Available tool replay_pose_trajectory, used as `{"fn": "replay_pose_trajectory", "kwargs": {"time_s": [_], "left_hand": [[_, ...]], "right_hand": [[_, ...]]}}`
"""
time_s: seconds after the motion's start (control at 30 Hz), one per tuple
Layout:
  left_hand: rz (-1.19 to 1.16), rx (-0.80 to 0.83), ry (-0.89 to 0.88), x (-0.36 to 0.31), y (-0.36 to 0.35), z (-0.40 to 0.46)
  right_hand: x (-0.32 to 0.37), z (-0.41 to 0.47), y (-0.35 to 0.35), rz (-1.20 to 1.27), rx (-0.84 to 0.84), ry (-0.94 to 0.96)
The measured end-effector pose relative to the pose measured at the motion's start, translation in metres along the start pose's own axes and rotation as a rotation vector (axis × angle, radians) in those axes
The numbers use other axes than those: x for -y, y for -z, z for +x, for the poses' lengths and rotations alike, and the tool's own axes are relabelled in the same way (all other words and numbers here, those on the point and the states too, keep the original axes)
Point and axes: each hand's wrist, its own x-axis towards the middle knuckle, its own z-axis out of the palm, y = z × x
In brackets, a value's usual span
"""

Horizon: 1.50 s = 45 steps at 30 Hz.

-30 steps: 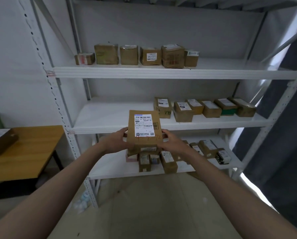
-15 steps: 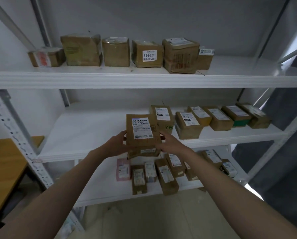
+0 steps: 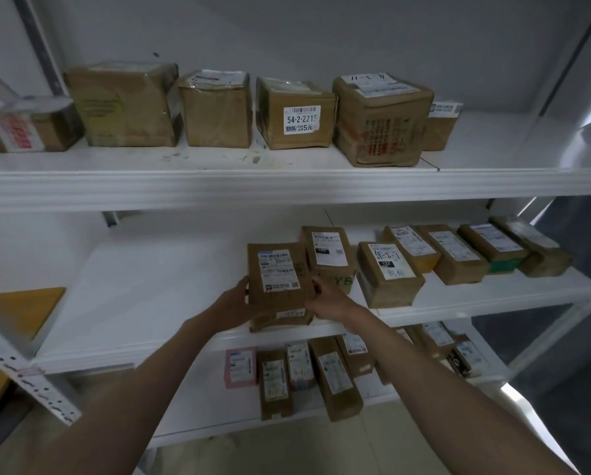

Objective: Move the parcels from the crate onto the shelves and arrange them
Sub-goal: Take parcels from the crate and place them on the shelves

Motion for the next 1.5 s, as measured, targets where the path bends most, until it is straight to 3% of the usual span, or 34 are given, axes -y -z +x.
{"fn": "replay_pose_trajectory", "kwargs": {"time_s": [0.17,0.4,0.6,0.87,1.2,1.5], "left_hand": [[0.090,0.021,0.044,-0.009,0.001,-0.004],[0.422,0.054,0.310,-0.026,-0.002,-0.039],[0.522,0.085,0.455,-0.041,-0.023,-0.073],[0.551,0.011,0.487,-0.041,-0.058,-0.131],[0.440,-0.064,0.626,-0.001,-0.081,-0.237],[0.295,-0.224,0.810,0.048,-0.080,-0.417]], "right_hand": [[-0.006,0.006,0.009,-0.141,-0.022,0.030],[-0.010,-0.010,0.036,-0.521,0.118,-0.225],[-0.011,-0.037,0.045,-0.642,0.185,-0.135],[-0.011,-0.083,0.030,-0.750,0.376,0.050],[0.008,-0.130,-0.045,-0.934,0.526,0.254],[0.063,-0.198,-0.193,-1.033,0.738,0.512]]}}
